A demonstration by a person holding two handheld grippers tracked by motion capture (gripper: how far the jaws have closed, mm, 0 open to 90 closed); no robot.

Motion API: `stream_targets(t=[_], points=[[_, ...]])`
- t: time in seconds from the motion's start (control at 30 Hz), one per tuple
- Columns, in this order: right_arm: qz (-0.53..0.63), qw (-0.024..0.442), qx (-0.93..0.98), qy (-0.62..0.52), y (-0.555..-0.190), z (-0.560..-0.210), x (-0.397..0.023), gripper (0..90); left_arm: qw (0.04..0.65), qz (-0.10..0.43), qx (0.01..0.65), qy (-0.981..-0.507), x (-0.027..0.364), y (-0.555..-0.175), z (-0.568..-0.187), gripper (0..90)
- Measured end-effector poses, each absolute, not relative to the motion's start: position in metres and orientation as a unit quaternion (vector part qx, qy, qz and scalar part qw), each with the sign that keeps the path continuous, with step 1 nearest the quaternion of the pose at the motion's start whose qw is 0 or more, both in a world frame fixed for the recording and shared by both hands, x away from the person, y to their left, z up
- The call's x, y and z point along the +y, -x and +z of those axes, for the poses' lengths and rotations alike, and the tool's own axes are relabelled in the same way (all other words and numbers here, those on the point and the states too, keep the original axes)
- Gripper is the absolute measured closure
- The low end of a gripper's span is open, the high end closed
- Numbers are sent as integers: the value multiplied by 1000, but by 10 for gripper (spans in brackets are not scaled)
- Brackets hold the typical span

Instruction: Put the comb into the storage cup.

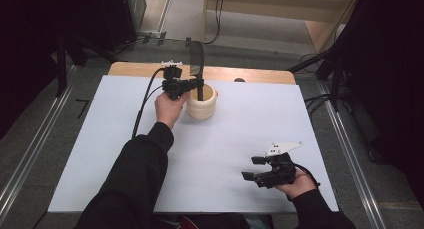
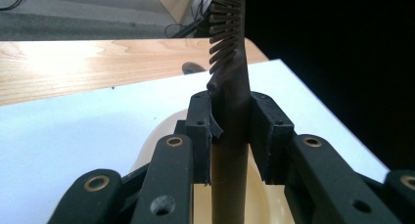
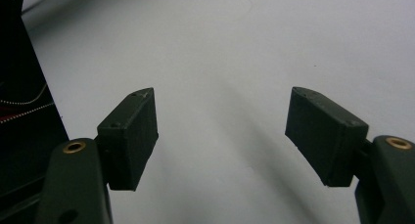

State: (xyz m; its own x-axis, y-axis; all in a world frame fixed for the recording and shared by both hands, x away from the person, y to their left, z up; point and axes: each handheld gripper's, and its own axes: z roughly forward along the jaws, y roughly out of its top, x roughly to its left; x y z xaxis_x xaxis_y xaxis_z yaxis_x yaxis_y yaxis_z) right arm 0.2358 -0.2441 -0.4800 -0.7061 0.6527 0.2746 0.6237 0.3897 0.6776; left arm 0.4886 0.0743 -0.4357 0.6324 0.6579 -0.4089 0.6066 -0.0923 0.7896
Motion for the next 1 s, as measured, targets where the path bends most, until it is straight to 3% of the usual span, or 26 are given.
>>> stream_targets(t=[0.5, 1.0], points=[[396, 15, 834, -383, -235, -480, -243, 257, 507, 26, 420, -752, 72, -486, -443, 717], [392, 15, 838, -379, -235, -481, -242, 257, 512, 28, 415, -752, 76, -480, -438, 575]])
